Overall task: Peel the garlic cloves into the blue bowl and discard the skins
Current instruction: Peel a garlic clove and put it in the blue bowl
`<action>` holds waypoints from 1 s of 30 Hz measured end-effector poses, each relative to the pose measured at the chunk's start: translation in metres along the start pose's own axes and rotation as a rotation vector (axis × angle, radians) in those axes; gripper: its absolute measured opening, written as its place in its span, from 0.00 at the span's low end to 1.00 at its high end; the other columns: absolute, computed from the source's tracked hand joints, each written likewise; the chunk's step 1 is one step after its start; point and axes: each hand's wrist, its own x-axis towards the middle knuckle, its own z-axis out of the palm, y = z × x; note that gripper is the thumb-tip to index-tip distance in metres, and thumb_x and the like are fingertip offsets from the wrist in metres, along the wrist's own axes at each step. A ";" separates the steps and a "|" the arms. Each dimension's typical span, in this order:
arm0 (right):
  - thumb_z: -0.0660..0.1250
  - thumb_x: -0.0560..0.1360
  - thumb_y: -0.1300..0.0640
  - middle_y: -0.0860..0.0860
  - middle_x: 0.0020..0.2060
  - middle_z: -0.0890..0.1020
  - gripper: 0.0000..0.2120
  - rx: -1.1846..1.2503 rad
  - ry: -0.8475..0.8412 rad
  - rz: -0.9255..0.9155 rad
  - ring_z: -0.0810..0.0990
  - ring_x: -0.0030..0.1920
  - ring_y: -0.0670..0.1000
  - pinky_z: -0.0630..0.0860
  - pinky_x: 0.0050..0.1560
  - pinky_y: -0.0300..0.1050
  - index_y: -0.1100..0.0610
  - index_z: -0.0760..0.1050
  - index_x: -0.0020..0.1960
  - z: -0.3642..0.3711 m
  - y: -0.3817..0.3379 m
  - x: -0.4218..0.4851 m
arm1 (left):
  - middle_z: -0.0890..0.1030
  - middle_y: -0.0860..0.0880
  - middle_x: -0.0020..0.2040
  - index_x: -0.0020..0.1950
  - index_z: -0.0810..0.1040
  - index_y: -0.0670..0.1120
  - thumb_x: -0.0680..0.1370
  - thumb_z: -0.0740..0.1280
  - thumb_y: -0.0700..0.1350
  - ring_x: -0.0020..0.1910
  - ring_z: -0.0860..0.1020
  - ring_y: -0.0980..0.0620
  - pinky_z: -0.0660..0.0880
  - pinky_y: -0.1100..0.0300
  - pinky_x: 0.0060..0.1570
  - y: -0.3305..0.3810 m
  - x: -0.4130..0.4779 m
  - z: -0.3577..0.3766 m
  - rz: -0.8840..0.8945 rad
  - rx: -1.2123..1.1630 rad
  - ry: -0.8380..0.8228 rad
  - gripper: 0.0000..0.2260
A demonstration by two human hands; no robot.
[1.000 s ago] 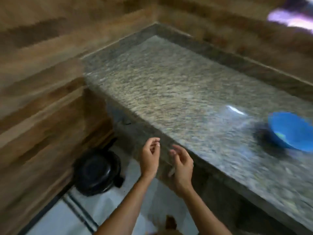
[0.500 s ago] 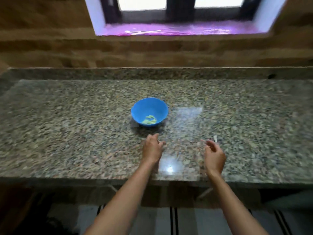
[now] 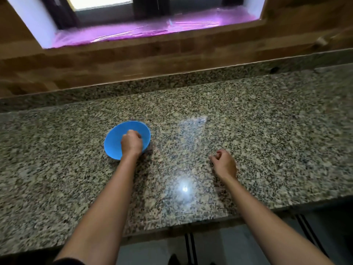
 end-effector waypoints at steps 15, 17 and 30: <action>0.66 0.73 0.68 0.54 0.40 0.82 0.07 1.071 -0.270 0.290 0.81 0.33 0.46 0.78 0.32 0.36 0.60 0.75 0.50 0.014 -0.023 -0.039 | 0.85 0.43 0.44 0.48 0.83 0.44 0.74 0.71 0.40 0.42 0.83 0.47 0.80 0.59 0.38 0.038 -0.126 0.079 -0.043 -0.869 -0.535 0.04; 0.66 0.74 0.67 0.56 0.44 0.82 0.08 1.044 -0.320 0.273 0.82 0.37 0.49 0.80 0.35 0.38 0.61 0.75 0.53 0.013 -0.020 -0.043 | 0.85 0.47 0.42 0.49 0.84 0.44 0.73 0.72 0.40 0.42 0.83 0.50 0.79 0.63 0.38 0.033 -0.126 0.077 0.047 -0.810 -0.513 0.06; 0.68 0.73 0.65 0.58 0.41 0.83 0.07 0.789 -0.319 0.094 0.83 0.39 0.52 0.81 0.40 0.40 0.65 0.79 0.50 0.009 -0.019 -0.062 | 0.85 0.51 0.43 0.51 0.84 0.46 0.73 0.72 0.42 0.37 0.81 0.63 0.79 0.68 0.38 0.015 -0.129 0.057 0.485 -0.385 -0.434 0.07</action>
